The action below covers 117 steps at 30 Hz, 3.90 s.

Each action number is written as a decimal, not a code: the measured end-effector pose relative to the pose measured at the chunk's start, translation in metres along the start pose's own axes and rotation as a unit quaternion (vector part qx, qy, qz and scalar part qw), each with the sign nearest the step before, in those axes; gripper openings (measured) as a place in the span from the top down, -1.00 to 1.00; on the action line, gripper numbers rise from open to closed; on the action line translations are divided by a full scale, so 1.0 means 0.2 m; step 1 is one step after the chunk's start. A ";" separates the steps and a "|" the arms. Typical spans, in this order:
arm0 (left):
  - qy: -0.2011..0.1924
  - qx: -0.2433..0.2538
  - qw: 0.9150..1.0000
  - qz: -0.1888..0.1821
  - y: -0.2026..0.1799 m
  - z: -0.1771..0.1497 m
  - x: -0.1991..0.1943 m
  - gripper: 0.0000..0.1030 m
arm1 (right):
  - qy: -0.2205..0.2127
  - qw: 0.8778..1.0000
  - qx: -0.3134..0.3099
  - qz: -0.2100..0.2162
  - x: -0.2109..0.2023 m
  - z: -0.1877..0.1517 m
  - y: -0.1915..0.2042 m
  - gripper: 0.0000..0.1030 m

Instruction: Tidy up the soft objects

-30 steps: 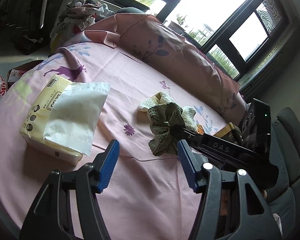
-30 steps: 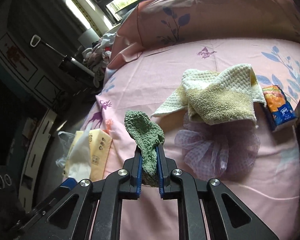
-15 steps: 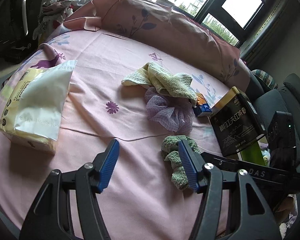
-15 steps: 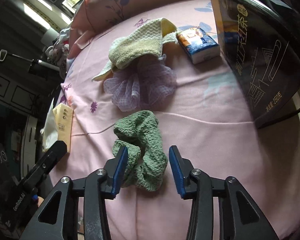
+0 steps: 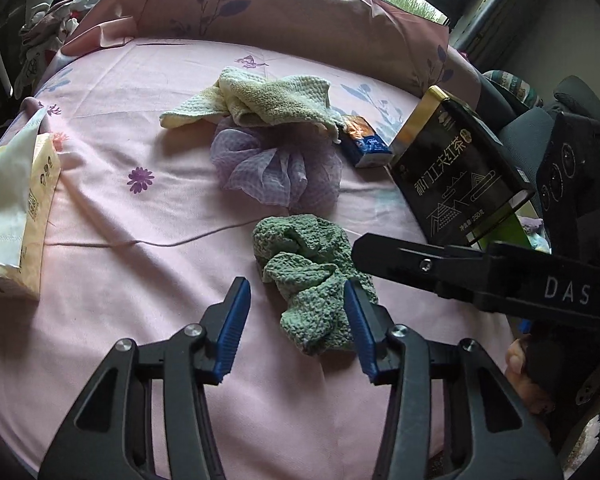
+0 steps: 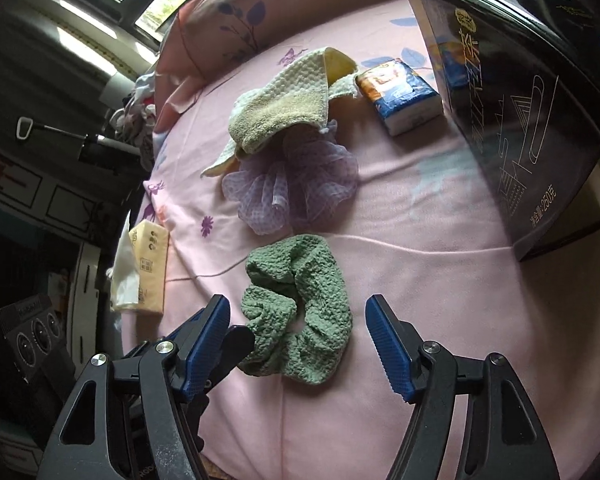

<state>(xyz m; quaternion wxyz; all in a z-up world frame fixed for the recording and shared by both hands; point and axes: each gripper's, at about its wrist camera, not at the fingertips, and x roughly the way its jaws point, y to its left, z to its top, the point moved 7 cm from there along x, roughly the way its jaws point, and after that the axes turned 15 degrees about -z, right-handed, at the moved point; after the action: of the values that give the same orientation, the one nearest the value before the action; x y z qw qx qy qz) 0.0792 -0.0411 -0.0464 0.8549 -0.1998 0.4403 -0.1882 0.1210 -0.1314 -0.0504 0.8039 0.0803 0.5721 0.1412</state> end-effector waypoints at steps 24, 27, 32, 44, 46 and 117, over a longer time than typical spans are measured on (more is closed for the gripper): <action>0.038 -0.008 0.999 0.009 0.00 -0.05 0.18 0.35 | 0.029 0.999 -0.026 0.027 0.16 -0.07 0.10 0.02; 0.005 0.001 1.000 0.001 -0.02 -0.01 0.11 0.38 | 0.011 0.998 -0.036 0.044 0.11 -0.06 0.13 0.02; -0.058 0.045 0.997 -0.009 -0.10 0.05 -0.03 0.39 | -0.030 0.995 -0.044 0.086 -0.03 -0.04 0.20 0.02; -0.146 0.080 0.985 -0.055 -0.23 0.11 -0.18 0.39 | -0.123 0.986 -0.049 0.106 -0.28 0.00 0.24 0.02; -0.158 0.084 0.982 -0.063 -0.23 0.12 -0.22 0.39 | -0.137 0.984 -0.050 0.106 -0.31 0.00 0.26 0.02; -0.018 0.310 0.944 -0.113 -1.65 0.27 0.65 0.19 | -0.309 0.881 0.301 0.194 -0.92 0.14 -1.32 0.02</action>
<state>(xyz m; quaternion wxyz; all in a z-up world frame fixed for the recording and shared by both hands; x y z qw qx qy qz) 0.1460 -0.3764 0.0625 0.8556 0.0238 0.3192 -0.4068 0.1276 -0.4394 0.0466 0.8336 0.4672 0.2827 0.0833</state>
